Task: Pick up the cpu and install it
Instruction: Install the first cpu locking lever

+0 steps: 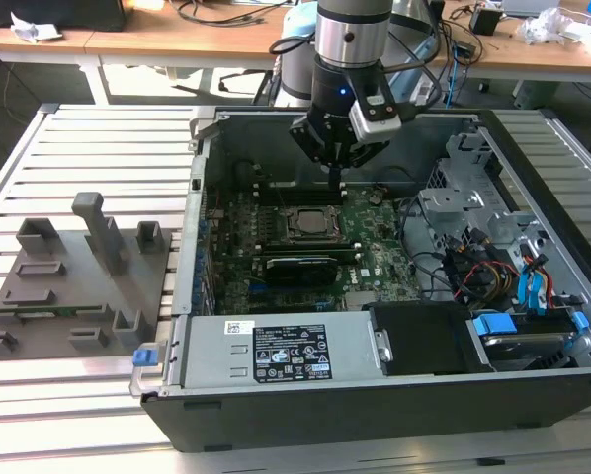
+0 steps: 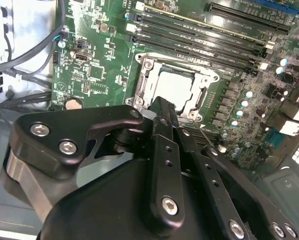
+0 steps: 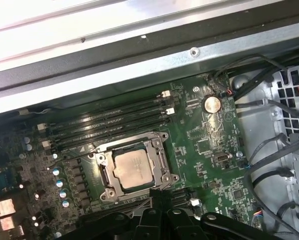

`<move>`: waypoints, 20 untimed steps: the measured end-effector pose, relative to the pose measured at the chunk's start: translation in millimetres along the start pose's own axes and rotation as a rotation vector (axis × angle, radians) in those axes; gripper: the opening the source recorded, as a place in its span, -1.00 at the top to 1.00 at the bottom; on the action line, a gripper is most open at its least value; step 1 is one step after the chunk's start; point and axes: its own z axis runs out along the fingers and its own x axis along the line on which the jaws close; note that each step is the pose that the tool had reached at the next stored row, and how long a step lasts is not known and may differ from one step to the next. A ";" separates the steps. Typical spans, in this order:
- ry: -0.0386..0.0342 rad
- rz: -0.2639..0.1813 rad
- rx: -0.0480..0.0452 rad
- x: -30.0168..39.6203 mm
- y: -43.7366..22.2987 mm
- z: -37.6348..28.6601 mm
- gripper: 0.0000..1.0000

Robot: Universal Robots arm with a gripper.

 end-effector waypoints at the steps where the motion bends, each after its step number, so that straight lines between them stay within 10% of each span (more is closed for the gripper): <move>1: -0.0005 -0.010 -0.0005 0.0 0.0 0.0 0.79; 20: -0.0095 -0.174 -0.0084 0.0 0.0 0.0 0.79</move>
